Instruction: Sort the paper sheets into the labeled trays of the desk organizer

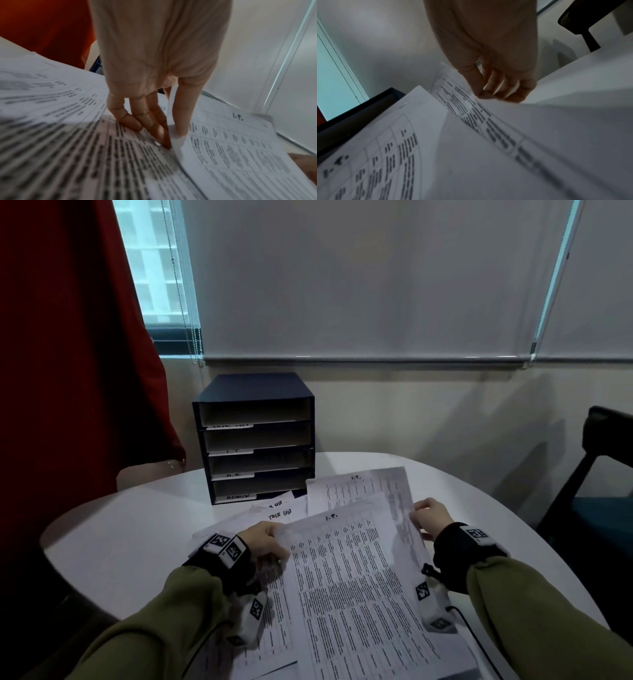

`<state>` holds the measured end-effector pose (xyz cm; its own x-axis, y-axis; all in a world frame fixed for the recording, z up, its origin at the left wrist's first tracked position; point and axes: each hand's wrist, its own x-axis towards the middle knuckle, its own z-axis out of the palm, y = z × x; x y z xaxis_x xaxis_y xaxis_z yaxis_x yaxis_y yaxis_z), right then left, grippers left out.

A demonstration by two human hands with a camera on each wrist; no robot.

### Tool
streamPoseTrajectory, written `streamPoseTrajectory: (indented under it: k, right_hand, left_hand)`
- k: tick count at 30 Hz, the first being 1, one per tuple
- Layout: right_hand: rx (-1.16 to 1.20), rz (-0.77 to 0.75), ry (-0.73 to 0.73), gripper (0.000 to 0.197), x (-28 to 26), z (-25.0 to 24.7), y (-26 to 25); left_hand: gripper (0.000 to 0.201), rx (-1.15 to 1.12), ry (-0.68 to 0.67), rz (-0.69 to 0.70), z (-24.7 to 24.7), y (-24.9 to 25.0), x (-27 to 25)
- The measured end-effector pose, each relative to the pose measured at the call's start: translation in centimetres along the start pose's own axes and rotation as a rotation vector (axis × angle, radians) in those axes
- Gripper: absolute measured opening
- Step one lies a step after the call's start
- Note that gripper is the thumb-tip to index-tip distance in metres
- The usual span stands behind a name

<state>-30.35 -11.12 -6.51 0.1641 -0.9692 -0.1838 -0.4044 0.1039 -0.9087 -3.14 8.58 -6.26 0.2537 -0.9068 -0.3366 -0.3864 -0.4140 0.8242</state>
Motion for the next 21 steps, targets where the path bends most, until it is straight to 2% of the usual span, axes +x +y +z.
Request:
streamPoseTrajectory:
  k: [3,5,10,11,13,16,17,18,19,20,21]
  right_hand:
    - [0.223,-0.034,0.007,0.017,-0.7,-0.9,-0.2]
    - [0.349,-0.027,-0.063,0.023,-1.4,-1.4,-0.4]
    - [0.349,0.016,-0.295,0.033,-3.3,0.1,-1.5]
    - [0.353,0.023,-0.339,0.033,-3.5,0.6,-1.6]
    - [0.427,0.063,-0.382,0.020,-4.5,1.4,-2.0]
    - [0.492,0.141,-0.501,0.055,-5.6,1.8,-2.6]
    - [0.510,0.155,-0.558,0.055,-6.0,2.1,-2.7]
    - [0.489,0.135,-0.576,0.042,-6.4,2.4,-2.9]
    - [0.481,0.105,-0.584,0.019,-6.9,2.8,-3.3]
    - [0.466,0.037,-0.568,0.008,-7.1,3.0,-3.8]
    - [0.439,-0.047,-0.527,0.020,-7.1,3.3,-4.4]
  left_hand:
    - [0.023,-0.010,-0.007,0.024,0.1,0.3,-0.3]
    - [0.022,-0.076,0.010,0.043,0.1,0.5,-0.4]
    - [0.026,-0.408,0.120,0.122,0.8,2.6,-0.8]
    - [0.022,-0.452,0.165,0.129,1.0,2.8,-0.7]
    - [0.013,-0.487,0.289,0.147,1.0,2.9,-0.4]
    - [0.011,-0.421,0.507,0.161,0.7,2.2,0.1]
    - [0.007,-0.368,0.569,0.152,0.7,2.1,0.0]
    - [0.011,-0.319,0.634,0.145,0.7,2.2,-0.1]
    - [0.019,-0.279,0.701,0.141,0.5,2.6,-0.4]
    - [0.025,-0.273,0.772,0.156,0.4,3.6,-1.0]
    - [0.030,-0.285,0.837,0.188,0.2,4.7,-1.7]
